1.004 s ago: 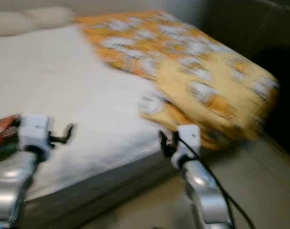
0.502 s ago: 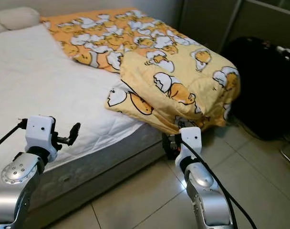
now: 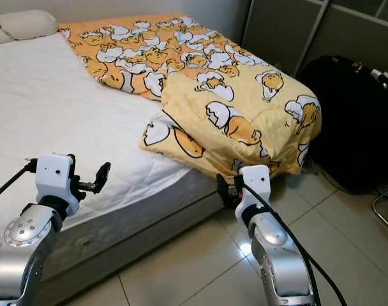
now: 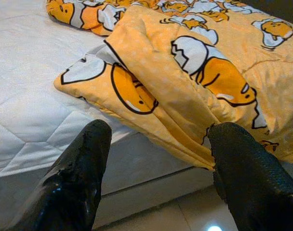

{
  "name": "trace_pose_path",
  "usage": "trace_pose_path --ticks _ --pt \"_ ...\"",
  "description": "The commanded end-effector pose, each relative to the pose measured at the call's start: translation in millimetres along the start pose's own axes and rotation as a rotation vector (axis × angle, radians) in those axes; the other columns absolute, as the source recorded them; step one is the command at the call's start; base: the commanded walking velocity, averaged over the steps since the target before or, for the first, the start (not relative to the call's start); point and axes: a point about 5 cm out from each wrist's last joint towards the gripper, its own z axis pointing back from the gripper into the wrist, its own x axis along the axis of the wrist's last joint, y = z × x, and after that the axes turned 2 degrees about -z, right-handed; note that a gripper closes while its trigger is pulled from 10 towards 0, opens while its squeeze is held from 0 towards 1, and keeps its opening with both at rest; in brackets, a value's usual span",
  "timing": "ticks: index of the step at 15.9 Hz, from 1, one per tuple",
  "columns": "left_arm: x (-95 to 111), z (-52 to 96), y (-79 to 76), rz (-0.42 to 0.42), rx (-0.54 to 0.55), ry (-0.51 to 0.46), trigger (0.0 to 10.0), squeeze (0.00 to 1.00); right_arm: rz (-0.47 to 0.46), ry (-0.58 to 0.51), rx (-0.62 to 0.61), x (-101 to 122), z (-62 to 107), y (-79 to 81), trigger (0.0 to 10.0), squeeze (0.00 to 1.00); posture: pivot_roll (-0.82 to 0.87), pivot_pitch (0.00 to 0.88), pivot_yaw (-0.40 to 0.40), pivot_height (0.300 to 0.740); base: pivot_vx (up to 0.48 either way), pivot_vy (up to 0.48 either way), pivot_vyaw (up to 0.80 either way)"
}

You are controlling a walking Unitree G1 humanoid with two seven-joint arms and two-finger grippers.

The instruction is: Clean up the room

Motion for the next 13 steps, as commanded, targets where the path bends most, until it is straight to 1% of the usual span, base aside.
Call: trace_pose_path --ticks 1,2,5,13 --pt "1.5 -2.2 -1.2 0.003 -0.005 -0.005 10.0 0.91 -0.006 -0.003 -0.006 2.0 -3.1 -2.6 10.0 0.0 -0.05 0.0 -0.048 0.74 0.375 0.0 -0.63" --pt "1.3 -2.8 -0.6 -0.002 -0.007 -0.003 10.0 0.91 -0.001 -0.003 -0.007 2.3 -4.1 -2.5 10.0 0.0 -0.05 0.0 -0.048 0.74 0.379 0.0 -0.41" --pt "0.8 -4.3 1.1 -0.004 -0.001 0.0 10.0 0.9 0.016 -0.01 -0.001 3.8 -6.1 -1.5 10.0 0.0 -0.05 0.0 -0.042 0.74 0.38 0.0 0.0" --pt "-0.8 -5.6 3.5 -0.013 0.003 0.006 10.0 0.9 0.024 -0.023 0.002 7.7 -8.7 -1.3 10.0 0.0 -0.06 0.0 -0.04 0.74 0.379 0.0 0.0"
